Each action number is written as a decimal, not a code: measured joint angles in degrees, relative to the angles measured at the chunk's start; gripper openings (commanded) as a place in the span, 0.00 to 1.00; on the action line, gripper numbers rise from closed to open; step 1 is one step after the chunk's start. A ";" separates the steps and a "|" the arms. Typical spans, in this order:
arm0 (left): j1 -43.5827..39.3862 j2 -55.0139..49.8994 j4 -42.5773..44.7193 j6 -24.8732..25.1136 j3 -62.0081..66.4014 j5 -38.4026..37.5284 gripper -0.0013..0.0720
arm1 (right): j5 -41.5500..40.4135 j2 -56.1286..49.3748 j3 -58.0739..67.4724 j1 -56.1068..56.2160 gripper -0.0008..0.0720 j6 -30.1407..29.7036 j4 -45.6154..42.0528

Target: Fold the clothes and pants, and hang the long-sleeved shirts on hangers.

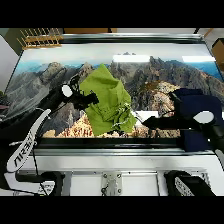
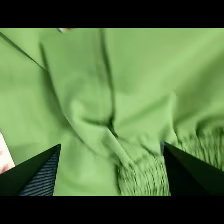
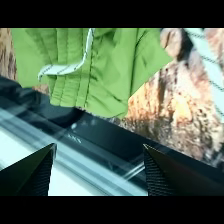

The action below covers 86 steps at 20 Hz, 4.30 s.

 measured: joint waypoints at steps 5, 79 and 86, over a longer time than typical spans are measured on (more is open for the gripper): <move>1.57 -9.31 -2.38 1.88 8.41 -1.62 0.94 | -9.55 -7.37 -0.81 8.68 0.80 3.26 0.00; -12.70 26.64 -3.41 2.40 -38.42 2.58 0.03 | 4.28 3.45 18.80 -13.57 0.71 13.40 -20.20; -10.54 32.94 -2.78 2.05 -37.57 2.56 0.03 | 5.40 10.45 -1.03 -13.53 0.71 36.70 -27.23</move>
